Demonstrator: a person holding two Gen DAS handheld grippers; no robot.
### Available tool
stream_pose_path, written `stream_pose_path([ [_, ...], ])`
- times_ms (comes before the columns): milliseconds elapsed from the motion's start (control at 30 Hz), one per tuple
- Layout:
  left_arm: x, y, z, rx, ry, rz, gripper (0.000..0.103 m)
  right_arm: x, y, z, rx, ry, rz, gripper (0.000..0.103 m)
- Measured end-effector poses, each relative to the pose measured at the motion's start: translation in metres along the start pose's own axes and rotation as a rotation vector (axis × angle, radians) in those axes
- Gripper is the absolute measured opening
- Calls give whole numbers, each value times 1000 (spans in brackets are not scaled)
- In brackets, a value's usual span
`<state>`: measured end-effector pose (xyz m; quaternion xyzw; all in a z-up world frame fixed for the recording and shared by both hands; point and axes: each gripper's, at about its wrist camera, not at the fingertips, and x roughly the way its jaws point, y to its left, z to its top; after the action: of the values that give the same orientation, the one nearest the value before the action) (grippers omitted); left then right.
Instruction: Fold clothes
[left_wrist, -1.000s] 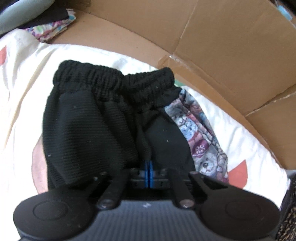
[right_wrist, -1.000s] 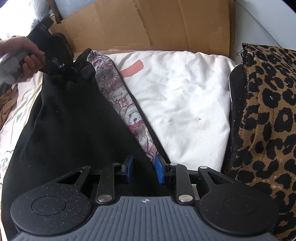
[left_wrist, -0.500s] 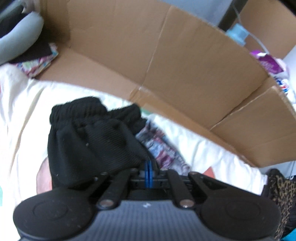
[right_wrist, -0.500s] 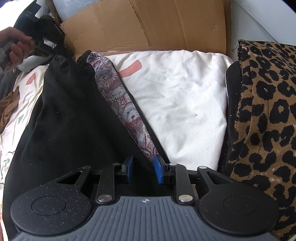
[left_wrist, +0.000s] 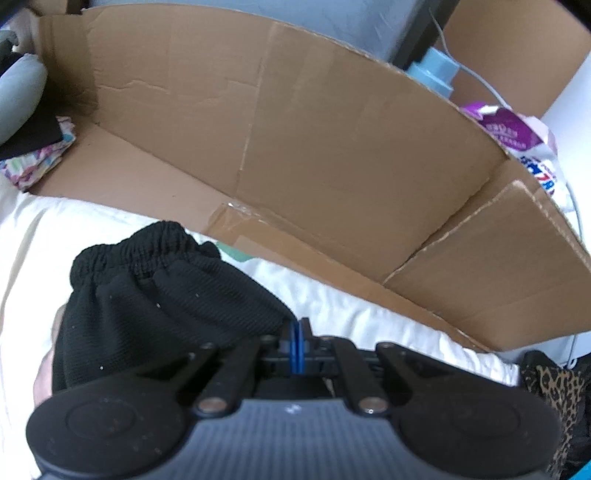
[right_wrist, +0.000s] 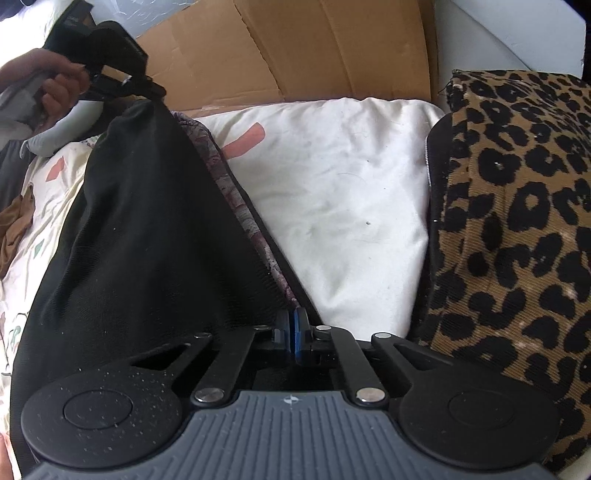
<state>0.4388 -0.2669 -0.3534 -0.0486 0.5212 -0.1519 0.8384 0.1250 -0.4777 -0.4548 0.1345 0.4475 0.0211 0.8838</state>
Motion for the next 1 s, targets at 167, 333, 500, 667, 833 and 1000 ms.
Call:
stream_pose_path([
  [167,22,-2,-3,2,4,12,1,-5,-2,0,-5,3,-22,0],
  [333,41,-4,-4,2,10,23,1,-3,-5,1,-6,14,-29,0],
  [500,62,-6,-10,18,24,26,8,2,-4,1,-14,33,-37,0],
  [667,51,-1,-4,61,14,-14,24,-17,-20,5,101,17,11,3],
  [833,31,0,-1,162,12,-27,29,-58,-36,7,162,-54,40,3],
  [1000,23,-6,-17,286,41,-12,29,-67,-42,0,160,-36,10,4],
])
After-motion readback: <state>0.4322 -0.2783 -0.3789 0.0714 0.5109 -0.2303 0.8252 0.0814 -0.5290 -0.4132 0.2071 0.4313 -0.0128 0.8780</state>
